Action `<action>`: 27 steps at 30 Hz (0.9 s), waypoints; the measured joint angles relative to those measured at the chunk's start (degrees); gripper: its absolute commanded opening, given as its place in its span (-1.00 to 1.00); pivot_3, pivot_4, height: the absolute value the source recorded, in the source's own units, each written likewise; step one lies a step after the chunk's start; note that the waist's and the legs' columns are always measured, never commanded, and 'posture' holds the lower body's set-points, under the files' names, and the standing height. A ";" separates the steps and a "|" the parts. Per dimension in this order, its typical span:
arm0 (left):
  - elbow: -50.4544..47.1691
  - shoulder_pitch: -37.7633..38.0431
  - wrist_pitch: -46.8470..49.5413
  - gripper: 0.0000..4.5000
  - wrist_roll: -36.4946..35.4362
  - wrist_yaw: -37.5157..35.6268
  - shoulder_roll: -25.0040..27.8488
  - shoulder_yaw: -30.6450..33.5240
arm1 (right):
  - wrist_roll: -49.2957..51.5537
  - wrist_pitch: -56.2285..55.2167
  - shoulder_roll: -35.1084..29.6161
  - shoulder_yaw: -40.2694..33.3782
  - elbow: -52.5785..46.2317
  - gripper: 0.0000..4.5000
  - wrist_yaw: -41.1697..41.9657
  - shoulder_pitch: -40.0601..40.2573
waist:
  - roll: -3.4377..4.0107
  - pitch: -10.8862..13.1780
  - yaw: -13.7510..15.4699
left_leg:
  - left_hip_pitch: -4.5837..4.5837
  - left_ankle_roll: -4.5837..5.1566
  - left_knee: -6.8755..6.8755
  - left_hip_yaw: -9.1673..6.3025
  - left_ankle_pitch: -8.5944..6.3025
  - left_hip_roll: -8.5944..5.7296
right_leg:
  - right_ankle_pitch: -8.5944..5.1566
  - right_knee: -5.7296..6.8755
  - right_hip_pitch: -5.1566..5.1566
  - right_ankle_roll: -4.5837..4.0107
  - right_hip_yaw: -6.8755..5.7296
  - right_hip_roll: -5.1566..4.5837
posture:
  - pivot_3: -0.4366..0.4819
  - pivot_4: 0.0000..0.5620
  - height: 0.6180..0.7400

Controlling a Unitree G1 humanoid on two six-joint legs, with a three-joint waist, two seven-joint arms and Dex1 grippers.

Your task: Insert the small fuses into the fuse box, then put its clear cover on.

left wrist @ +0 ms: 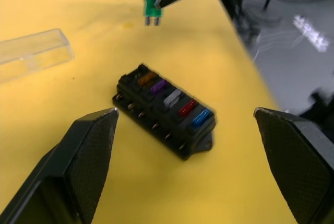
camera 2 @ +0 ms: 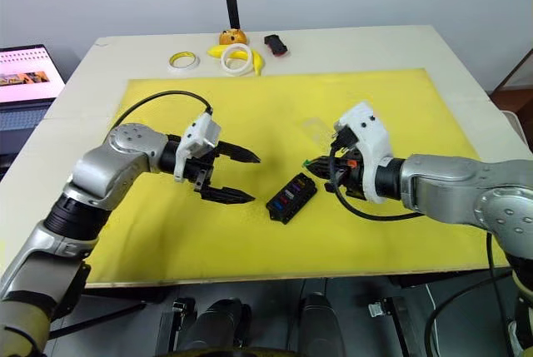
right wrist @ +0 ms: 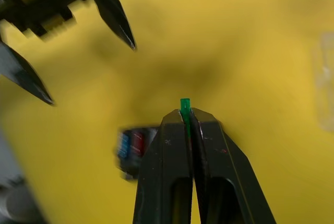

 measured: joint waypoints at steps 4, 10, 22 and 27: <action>2.43 0.30 -5.35 0.97 3.94 0.30 -2.65 -1.69 | -7.47 2.11 1.98 4.23 1.52 -1.00 2.93 -2.29 | -0.01 0.00 -0.01 | -0.09 0.02 0.07 -0.01 -0.01 -0.01 | 0.00 0.02 -0.07 0.01 0.00 -0.02 | -0.05 -0.47 1.00; 4.74 0.27 -8.66 0.97 7.16 0.65 -4.60 -1.78 | -14.72 4.38 4.45 5.66 3.42 -1.00 6.01 -4.64 | -0.01 0.00 0.05 | -0.14 0.02 0.08 -0.04 -0.01 -0.03 | 0.00 0.03 -0.11 0.01 -0.02 -0.02 | -0.05 -0.47 1.00; 6.89 0.04 -9.95 0.97 9.86 0.99 -7.23 -1.74 | -20.83 8.82 9.36 5.05 3.46 -1.00 9.77 -4.55 | -0.01 0.00 0.05 | -0.15 0.01 0.09 -0.05 -0.01 -0.03 | 0.01 0.05 -0.14 0.01 -0.03 -0.02 | -0.05 -0.47 1.00; 8.76 -0.72 -11.33 0.97 10.56 0.70 -8.65 -1.83 | -21.44 10.56 11.95 3.60 3.06 -1.00 9.90 -4.30 | -0.01 0.00 -0.01 | -0.15 0.01 0.09 -0.06 -0.01 -0.04 | 0.01 0.07 -0.15 0.01 -0.03 -0.02 | -0.05 -0.47 1.00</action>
